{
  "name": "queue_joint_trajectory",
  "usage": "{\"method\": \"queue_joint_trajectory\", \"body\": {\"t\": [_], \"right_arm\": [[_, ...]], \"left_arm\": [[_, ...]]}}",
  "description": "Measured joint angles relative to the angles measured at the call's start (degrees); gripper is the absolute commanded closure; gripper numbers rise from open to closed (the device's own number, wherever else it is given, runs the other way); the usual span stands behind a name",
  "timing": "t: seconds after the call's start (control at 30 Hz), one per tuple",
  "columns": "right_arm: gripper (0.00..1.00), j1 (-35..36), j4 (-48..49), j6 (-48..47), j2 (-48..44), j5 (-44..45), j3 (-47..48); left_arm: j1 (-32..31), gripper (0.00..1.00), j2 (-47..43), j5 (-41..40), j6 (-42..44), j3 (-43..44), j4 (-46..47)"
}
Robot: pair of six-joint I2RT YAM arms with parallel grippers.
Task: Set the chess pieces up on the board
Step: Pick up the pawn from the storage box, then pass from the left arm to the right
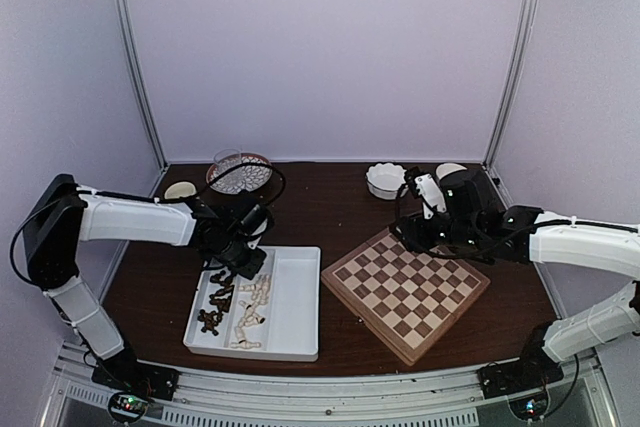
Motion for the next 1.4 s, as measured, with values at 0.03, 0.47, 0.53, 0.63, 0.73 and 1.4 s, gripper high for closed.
{"method": "queue_joint_trajectory", "body": {"t": [0.03,0.47,0.53,0.63,0.73,1.4], "right_arm": [[0.48,0.02,0.13,0.11,0.00,-0.94,0.02],[0.49,1.49,3.89,5.70,11.08,-15.82,9.14],[0.49,1.81,4.72,6.56,14.73,-17.59,10.88],[0.48,2.49,4.83,7.04,18.80,-19.67,13.00],[0.47,2.62,7.34,7.98,20.35,-22.64,12.98],[0.54,2.62,19.54,14.58,21.66,-35.52,8.37]], "left_arm": [[-0.37,0.84,-1.73,0.13,0.37,-0.81,0.85],[-10.71,0.84,-14.21,5.92,9.60,-12.41,21.62],[-10.78,0.84,-14.99,7.78,11.08,-14.49,25.49],[-10.88,0.84,-15.23,10.08,13.00,-16.79,30.75],[-11.02,0.84,-15.15,12.00,14.25,-17.49,34.23],[-12.31,0.83,-13.42,15.78,18.67,-15.37,43.85]]}}
